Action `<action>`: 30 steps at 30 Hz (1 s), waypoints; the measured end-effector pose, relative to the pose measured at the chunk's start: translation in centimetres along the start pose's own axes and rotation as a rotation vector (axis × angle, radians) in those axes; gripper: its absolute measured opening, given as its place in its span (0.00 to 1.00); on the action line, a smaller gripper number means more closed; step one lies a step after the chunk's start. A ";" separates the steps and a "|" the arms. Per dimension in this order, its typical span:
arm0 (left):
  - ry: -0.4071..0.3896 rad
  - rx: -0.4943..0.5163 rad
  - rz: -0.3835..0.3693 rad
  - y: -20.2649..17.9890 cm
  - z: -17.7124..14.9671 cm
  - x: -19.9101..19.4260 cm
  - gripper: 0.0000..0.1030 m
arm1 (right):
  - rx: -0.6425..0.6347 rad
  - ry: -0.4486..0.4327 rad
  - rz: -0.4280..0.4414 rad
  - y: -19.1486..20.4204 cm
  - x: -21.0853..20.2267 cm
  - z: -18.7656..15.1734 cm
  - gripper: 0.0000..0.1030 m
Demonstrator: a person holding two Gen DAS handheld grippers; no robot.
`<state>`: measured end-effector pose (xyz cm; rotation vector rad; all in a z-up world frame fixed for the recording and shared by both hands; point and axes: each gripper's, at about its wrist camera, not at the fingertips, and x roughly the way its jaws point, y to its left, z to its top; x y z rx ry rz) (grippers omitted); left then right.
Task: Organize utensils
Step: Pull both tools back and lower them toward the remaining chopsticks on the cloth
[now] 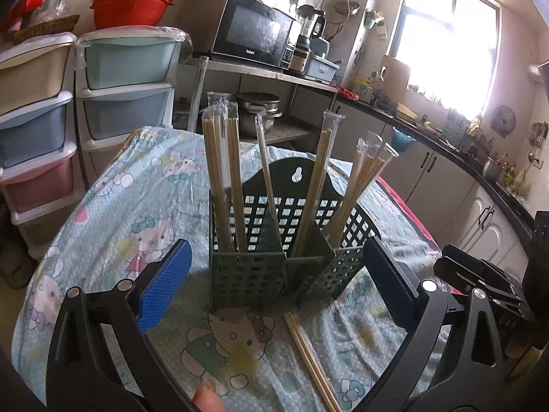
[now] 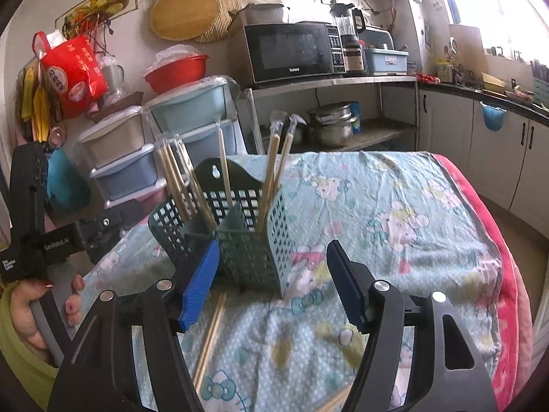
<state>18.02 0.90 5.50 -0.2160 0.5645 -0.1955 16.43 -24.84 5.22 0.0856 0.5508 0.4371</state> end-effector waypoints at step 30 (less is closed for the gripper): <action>0.127 0.014 -0.050 -1.4 -3.7 2.2 0.89 | 0.041 0.162 -0.046 -2.9 -0.5 -6.0 0.61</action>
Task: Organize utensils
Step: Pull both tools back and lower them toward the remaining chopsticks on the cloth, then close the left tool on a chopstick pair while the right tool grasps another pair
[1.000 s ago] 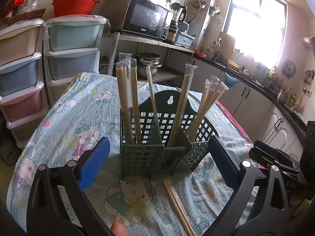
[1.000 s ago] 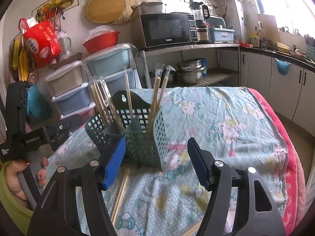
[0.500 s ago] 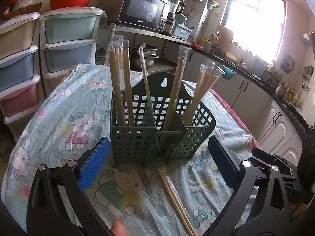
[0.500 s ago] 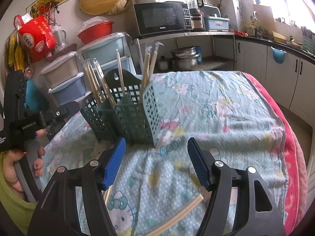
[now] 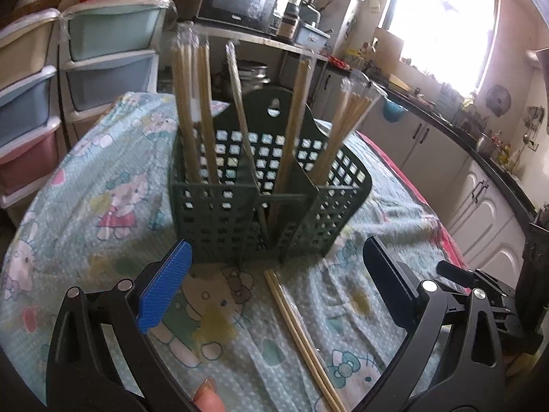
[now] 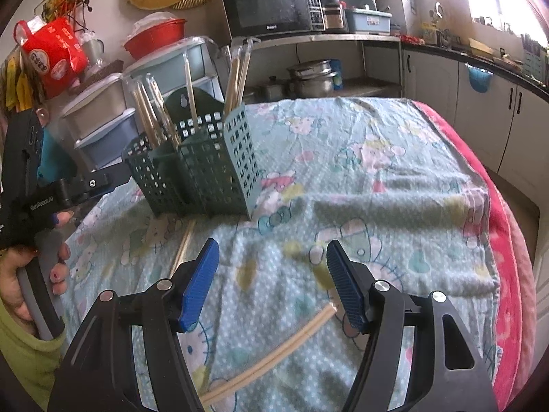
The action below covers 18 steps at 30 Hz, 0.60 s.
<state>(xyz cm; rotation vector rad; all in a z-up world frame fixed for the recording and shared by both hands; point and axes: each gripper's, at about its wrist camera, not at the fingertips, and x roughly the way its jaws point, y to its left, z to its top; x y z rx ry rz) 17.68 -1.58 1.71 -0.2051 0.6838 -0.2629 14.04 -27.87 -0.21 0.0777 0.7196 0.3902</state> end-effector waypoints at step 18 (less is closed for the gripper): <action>0.167 -0.039 -0.061 0.0 -2.7 4.4 0.83 | 0.030 0.087 0.007 -0.7 1.1 -2.0 0.61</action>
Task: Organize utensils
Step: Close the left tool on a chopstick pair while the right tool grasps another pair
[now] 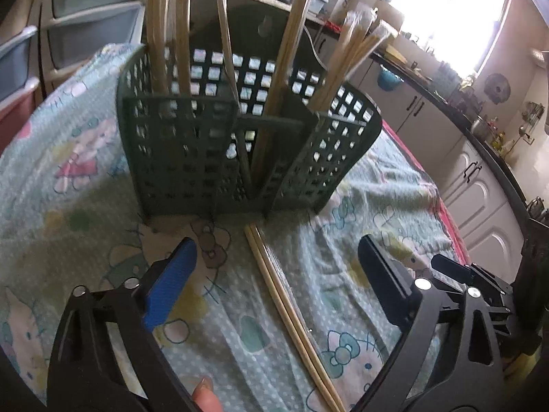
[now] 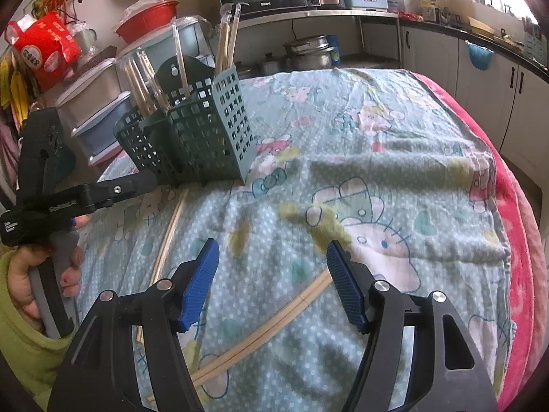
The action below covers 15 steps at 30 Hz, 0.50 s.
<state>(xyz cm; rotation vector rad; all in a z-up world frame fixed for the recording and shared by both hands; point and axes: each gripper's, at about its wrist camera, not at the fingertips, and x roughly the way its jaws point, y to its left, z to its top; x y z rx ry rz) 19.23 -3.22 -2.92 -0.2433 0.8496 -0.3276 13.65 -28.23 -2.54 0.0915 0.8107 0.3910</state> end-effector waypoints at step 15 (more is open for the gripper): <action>0.112 -0.046 -0.021 0.6 -0.3 3.6 0.57 | 0.097 0.093 -0.005 -2.0 1.7 -1.7 0.61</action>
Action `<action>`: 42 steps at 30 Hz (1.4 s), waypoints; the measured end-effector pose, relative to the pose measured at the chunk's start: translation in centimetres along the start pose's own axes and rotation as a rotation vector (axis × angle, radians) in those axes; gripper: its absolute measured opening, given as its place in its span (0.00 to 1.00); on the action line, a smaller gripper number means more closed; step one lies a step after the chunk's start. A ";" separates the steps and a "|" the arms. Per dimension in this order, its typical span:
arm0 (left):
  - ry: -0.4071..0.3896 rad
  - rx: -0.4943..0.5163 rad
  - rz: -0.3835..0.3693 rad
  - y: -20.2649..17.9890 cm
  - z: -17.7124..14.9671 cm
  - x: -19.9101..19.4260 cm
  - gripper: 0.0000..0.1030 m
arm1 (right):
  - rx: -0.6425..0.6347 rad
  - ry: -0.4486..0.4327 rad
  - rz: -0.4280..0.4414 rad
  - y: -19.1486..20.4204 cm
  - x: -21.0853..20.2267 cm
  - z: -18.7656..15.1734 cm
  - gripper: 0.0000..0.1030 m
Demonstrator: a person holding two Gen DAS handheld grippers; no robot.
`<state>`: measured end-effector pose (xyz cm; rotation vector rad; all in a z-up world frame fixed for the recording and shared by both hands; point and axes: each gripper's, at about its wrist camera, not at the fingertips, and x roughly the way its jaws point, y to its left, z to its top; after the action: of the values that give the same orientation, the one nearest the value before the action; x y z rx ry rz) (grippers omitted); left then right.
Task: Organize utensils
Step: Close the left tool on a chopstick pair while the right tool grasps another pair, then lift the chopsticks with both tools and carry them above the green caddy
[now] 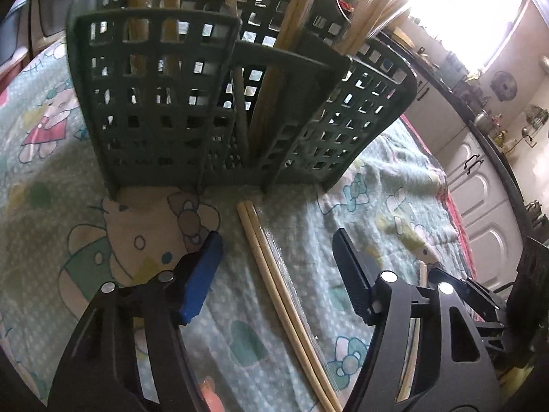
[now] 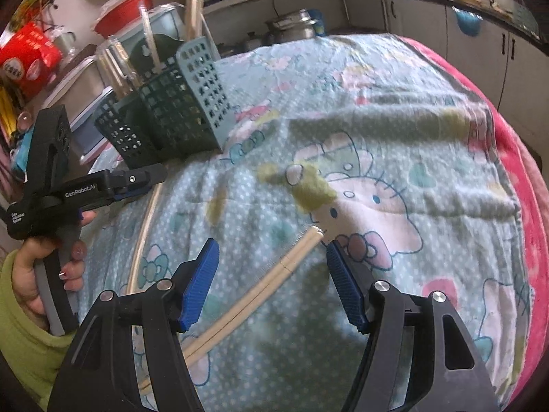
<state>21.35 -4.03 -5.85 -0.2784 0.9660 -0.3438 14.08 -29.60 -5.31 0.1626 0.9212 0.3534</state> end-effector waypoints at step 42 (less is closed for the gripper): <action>-0.180 0.003 -0.003 1.5 1.8 -7.1 0.09 | -0.193 -0.185 0.188 8.0 -5.0 5.8 0.06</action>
<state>19.36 0.40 -0.13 -0.3029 0.7878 -0.3172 14.14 -23.90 4.19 0.1029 0.6861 0.5893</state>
